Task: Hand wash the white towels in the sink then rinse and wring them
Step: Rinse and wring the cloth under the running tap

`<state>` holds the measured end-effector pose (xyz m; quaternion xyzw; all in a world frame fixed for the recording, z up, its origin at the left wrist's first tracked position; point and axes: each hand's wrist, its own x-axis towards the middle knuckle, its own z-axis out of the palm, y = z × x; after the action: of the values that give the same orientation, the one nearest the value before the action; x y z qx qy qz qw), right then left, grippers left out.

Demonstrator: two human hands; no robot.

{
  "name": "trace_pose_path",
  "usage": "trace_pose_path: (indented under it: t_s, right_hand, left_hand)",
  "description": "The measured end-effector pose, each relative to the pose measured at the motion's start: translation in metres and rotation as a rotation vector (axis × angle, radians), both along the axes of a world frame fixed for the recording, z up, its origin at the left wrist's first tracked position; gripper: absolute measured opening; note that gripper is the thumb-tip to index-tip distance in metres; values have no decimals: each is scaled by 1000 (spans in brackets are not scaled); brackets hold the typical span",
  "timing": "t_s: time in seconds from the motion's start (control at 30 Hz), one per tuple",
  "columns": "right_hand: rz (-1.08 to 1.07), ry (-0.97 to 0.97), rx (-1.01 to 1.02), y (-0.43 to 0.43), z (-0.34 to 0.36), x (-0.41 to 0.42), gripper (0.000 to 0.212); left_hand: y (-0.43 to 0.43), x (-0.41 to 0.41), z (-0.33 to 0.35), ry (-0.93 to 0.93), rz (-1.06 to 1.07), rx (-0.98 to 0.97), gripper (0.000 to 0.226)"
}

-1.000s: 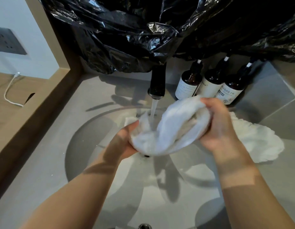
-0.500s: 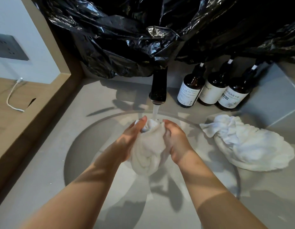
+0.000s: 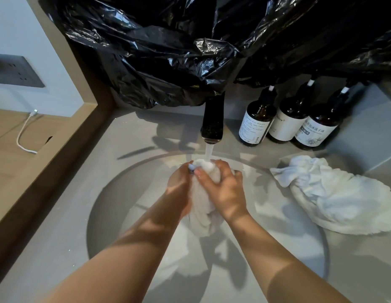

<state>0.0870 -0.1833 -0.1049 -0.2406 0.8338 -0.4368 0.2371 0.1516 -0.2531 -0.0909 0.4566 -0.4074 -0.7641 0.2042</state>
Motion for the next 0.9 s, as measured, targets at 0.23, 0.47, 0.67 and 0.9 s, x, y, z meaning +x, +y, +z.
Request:
trace_pose_path:
  t_s: [0.23, 0.47, 0.67, 0.9]
  right_hand:
    - [-72, 83, 22, -5, -3, -2, 42]
    - [-287, -177, -85, -6, -7, -10, 47]
    - [-175, -9, -32, -2, -13, 19, 37]
    - [-142, 89, -60, -3, -6, 8, 33]
  left_hand:
    - [-2, -10, 7, -263, 138, -37, 25]
    - [-13, -2, 2, -110, -148, -194, 12]
    - [-11, -13, 1, -199, -102, 16, 26]
    - [-3, -10, 10, -107, 62, 124, 26]
